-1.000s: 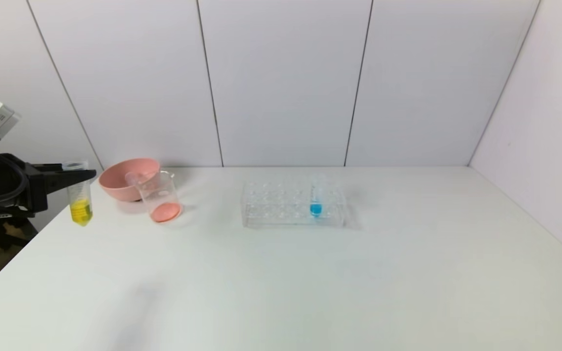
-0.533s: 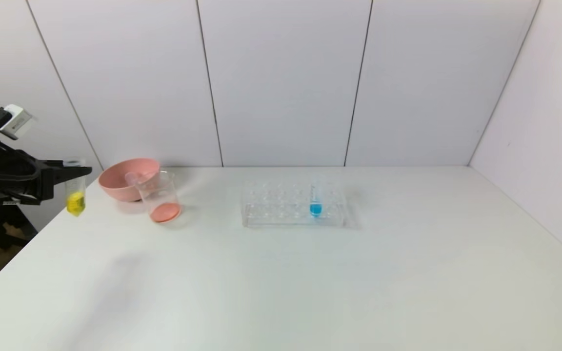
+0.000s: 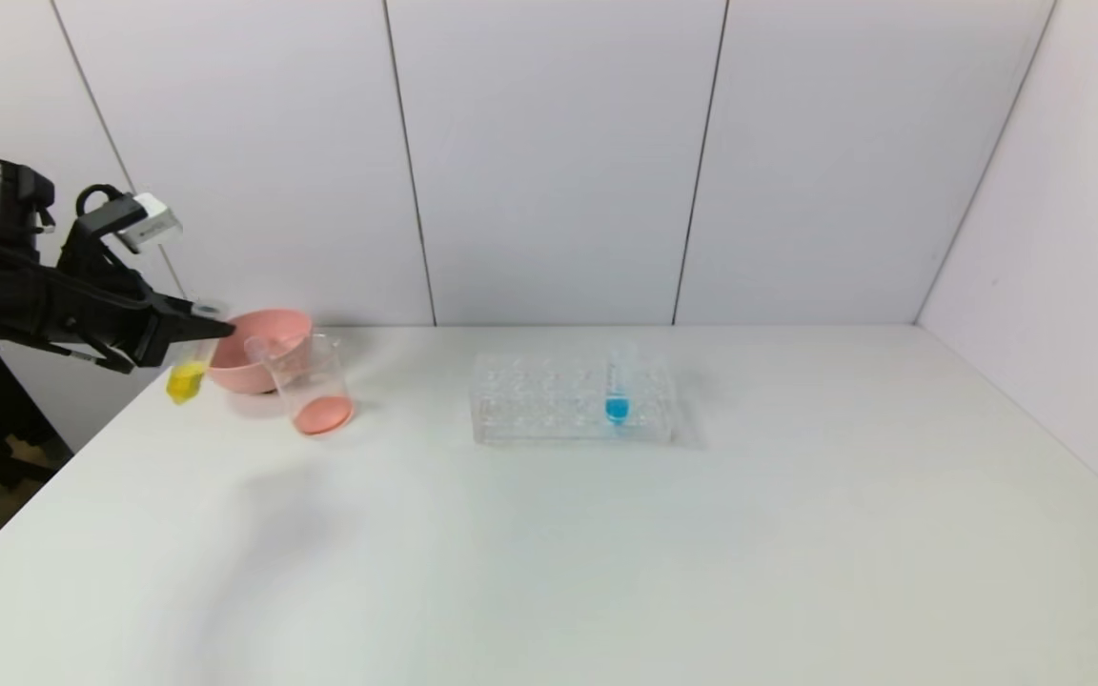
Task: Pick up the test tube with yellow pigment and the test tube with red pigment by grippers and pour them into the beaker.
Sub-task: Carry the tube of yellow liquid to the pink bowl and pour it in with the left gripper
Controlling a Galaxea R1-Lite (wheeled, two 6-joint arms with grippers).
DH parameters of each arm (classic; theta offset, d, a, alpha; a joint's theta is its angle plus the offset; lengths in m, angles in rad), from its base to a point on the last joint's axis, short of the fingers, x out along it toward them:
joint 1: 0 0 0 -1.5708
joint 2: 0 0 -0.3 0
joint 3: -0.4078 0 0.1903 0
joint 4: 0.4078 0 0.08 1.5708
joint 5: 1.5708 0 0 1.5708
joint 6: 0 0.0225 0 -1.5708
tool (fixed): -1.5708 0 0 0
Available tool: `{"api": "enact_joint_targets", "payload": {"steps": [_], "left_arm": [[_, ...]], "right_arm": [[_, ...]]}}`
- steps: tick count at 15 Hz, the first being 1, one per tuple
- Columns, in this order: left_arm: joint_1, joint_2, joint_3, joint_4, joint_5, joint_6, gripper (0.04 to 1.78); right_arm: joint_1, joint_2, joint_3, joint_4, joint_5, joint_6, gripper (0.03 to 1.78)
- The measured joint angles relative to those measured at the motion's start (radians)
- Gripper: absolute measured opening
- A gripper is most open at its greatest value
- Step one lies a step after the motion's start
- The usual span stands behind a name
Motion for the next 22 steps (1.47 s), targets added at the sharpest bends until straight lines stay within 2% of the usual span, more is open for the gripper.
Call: {"api": "enact_joint_targets", "payload": {"steps": [7, 12, 15, 22], "left_arm": [[-0.093, 0.093, -0.283, 0.344, 0.223, 0.218, 0.44], [-0.161, 0.141, -0.446, 0.523, 0.365, 0.274, 0.44], [-0.201, 0.176, -0.516, 0.577, 0.442, 0.292, 0.44], [-0.26, 0.205, -0.539, 0.579, 0.577, 0.324, 0.44]], "right_arm": [[0.0, 0.0, 0.0, 0.0, -0.001, 0.0, 1.71], [0.0, 0.0, 0.0, 0.0, 0.0, 0.0, 1.71], [0.0, 0.0, 0.0, 0.0, 0.0, 0.0, 1.71], [0.0, 0.0, 0.0, 0.0, 0.0, 0.0, 1.71]]}}
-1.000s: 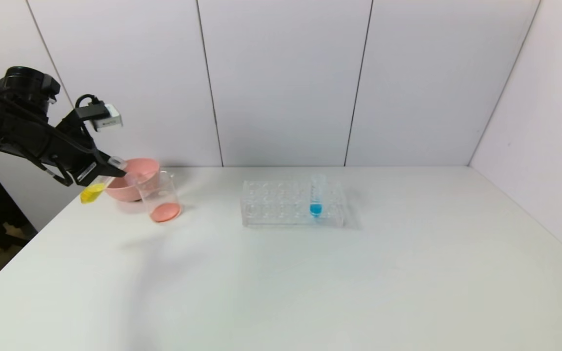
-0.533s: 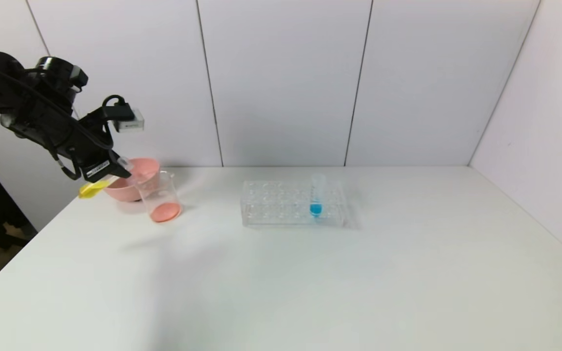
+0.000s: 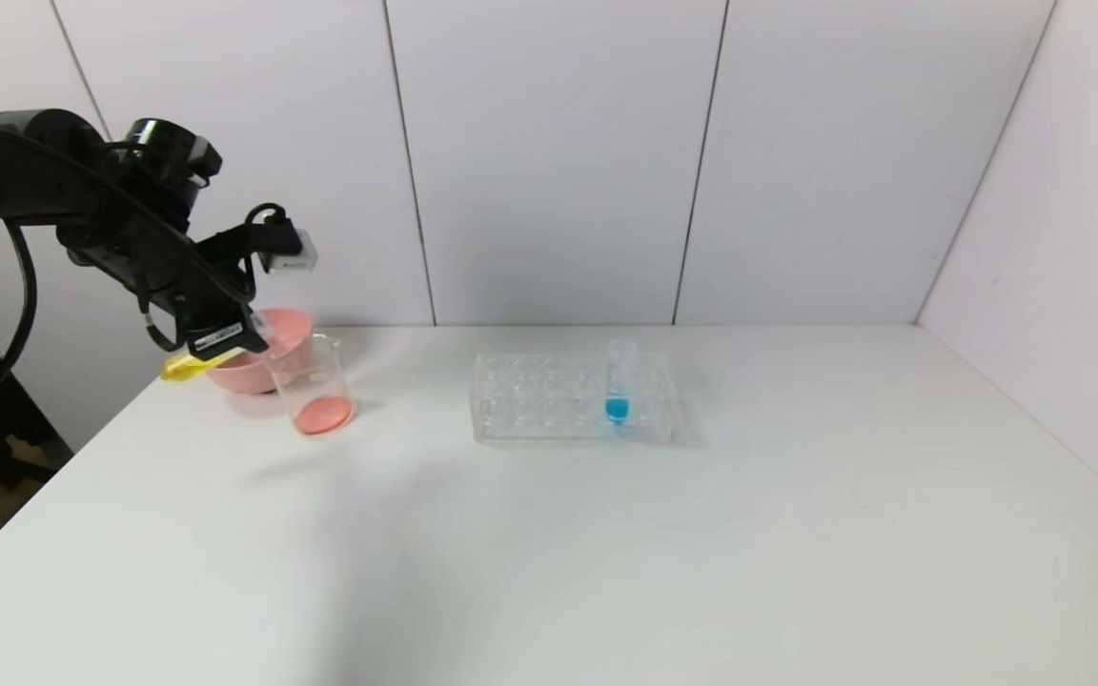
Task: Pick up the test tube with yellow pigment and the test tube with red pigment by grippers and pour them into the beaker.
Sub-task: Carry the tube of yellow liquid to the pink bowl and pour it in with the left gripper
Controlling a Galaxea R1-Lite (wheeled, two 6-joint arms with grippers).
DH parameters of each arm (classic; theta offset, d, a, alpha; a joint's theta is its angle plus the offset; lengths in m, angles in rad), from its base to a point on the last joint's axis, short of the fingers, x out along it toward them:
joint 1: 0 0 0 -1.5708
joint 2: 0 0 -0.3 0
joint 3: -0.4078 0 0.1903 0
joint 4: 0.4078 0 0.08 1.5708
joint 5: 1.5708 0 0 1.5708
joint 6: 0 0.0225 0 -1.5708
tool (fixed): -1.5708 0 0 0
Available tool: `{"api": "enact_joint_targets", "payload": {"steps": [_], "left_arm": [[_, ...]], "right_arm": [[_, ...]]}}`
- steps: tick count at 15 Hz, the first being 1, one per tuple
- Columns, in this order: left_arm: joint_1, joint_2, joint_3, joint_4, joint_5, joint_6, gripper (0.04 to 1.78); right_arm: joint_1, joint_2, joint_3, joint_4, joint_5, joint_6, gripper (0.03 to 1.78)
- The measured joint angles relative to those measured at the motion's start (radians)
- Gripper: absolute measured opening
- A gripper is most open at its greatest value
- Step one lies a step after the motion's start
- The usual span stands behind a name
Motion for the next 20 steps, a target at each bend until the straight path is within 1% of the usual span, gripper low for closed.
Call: {"api": "enact_joint_targets", "payload": {"steps": [5, 7, 20], "left_arm": [[-0.056, 0.003, -0.006, 0.002, 0.154, 0.033, 0.44], [-0.073, 0.008, -0.006, 0.003, 0.237, 0.043, 0.44], [-0.168, 0.073, -0.006, -0.003, 0.544, 0.067, 0.44]], "right_arm": [[0.0, 0.0, 0.0, 0.0, 0.0, 0.0, 1.71], [0.0, 0.0, 0.0, 0.0, 0.0, 0.0, 1.71], [0.0, 0.0, 0.0, 0.0, 0.0, 0.0, 1.71]]}}
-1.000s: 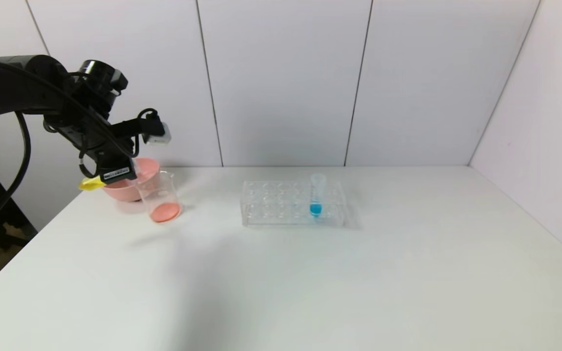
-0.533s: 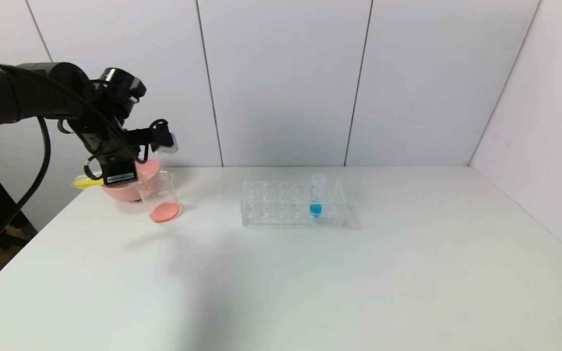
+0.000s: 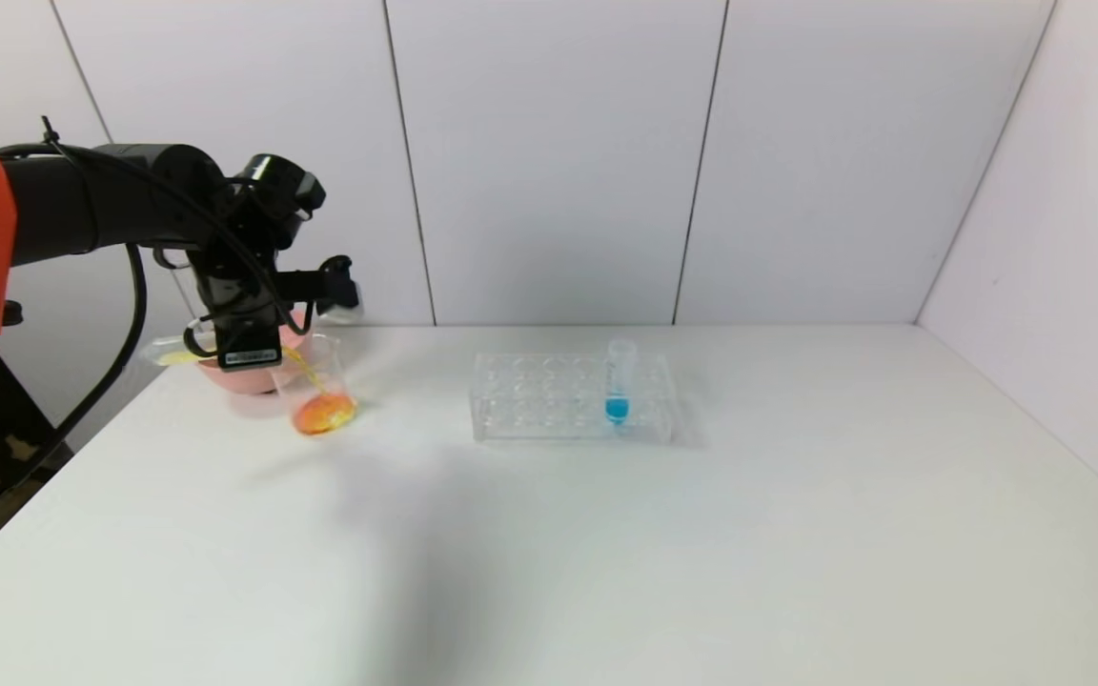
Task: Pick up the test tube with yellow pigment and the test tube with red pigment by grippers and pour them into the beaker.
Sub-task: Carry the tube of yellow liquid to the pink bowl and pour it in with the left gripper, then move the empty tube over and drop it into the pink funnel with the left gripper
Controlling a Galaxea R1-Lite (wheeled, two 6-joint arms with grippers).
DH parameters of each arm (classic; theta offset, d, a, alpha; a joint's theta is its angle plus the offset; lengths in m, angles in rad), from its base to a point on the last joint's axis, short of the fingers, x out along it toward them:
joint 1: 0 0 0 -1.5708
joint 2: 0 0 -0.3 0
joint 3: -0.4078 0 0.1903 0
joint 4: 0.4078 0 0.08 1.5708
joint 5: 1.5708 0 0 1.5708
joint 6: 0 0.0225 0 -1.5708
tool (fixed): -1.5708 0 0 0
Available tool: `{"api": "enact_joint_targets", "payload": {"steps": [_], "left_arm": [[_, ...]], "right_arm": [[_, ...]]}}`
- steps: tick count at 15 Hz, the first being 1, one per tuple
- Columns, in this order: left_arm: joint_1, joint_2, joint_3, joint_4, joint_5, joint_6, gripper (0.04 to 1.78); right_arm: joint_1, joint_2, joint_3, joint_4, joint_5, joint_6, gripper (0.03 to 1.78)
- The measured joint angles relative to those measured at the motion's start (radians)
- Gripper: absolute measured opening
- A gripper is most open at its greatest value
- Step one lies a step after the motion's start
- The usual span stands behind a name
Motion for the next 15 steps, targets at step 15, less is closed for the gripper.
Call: {"api": "enact_joint_targets", "payload": {"steps": [15], "left_arm": [[-0.027, -0.024, 0.003, -0.091, 0.022, -0.024, 0.44]], "right_arm": [[0.0, 0.0, 0.0, 0.0, 0.0, 0.0, 1.71]]}}
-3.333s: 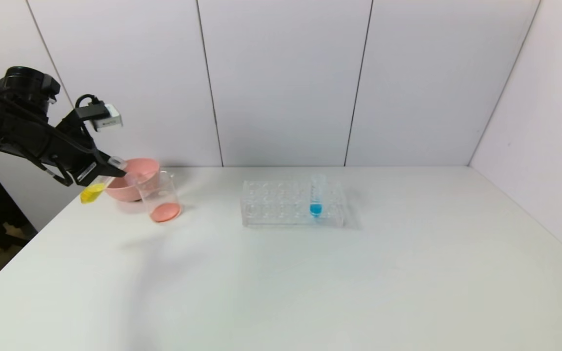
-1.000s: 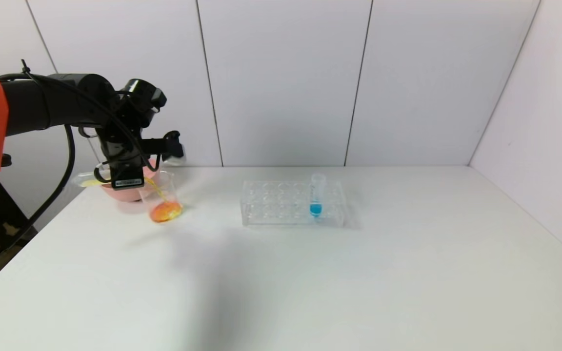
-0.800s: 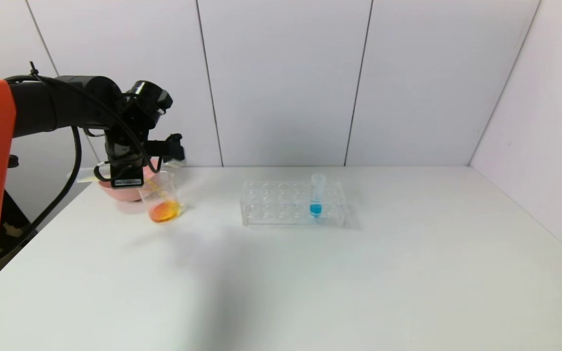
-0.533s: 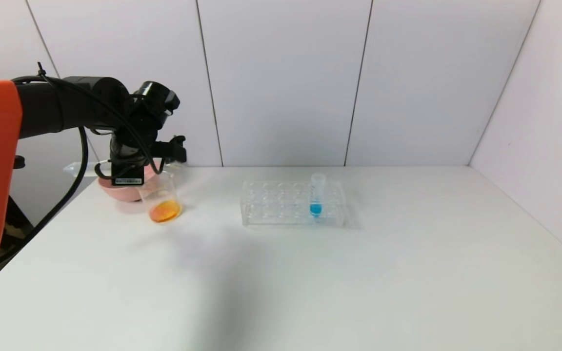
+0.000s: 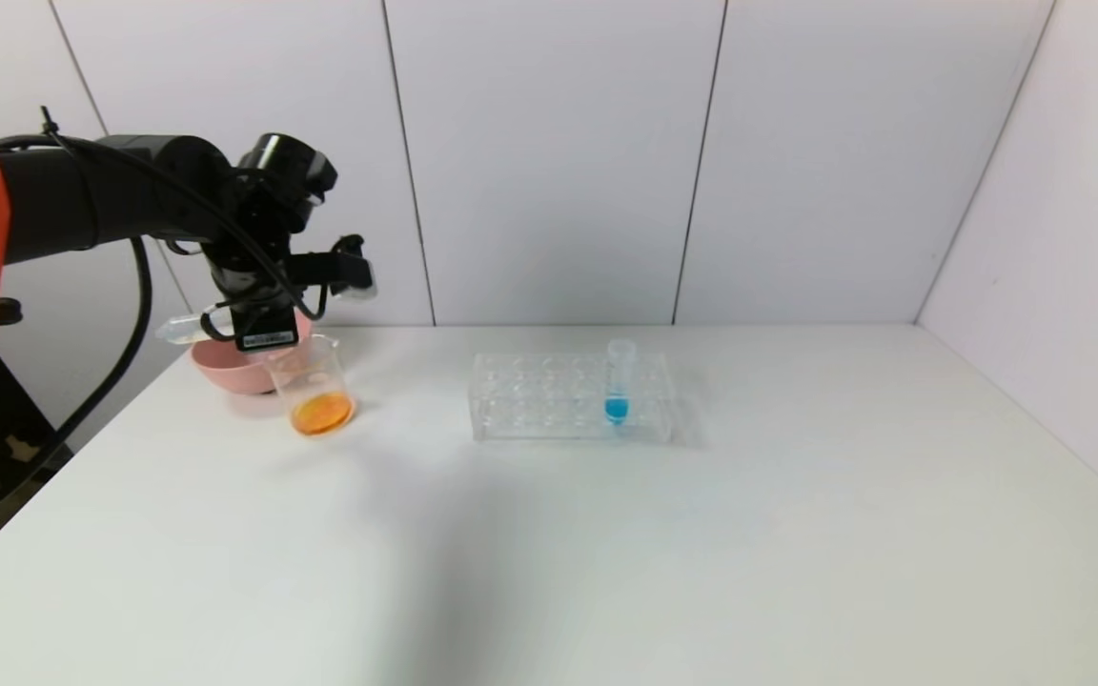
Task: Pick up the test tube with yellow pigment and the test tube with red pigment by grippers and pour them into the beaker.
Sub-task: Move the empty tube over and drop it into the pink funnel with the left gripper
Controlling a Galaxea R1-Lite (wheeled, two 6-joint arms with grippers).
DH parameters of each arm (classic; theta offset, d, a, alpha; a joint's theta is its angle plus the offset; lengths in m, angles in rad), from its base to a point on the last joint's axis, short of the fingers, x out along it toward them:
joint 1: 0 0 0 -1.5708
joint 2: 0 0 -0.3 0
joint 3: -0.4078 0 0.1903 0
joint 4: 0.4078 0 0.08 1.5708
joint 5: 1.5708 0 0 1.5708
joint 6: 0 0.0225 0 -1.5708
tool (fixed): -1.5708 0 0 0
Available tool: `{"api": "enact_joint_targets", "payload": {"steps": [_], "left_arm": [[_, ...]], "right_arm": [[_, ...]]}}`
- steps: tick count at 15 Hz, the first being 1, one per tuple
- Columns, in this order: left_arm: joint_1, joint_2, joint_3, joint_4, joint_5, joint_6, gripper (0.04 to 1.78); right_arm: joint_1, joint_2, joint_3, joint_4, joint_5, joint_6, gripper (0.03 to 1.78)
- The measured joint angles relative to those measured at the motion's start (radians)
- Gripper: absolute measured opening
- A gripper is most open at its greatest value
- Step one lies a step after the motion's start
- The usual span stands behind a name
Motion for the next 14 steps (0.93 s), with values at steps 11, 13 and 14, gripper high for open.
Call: {"api": "enact_joint_targets", "payload": {"steps": [11, 13, 14], "left_arm": [[0.082, -0.154, 0.306, -0.777, -0.27, -0.811, 0.44], [0.091, -0.219, 0.521, -1.033, -0.247, -0.856, 0.44], [0.095, -0.254, 0.629, -1.151, -0.24, -0.868, 0.44]], "right_arm": [[0.0, 0.0, 0.0, 0.0, 0.0, 0.0, 1.71], [0.0, 0.0, 0.0, 0.0, 0.0, 0.0, 1.71], [0.0, 0.0, 0.0, 0.0, 0.0, 0.0, 1.71]]}}
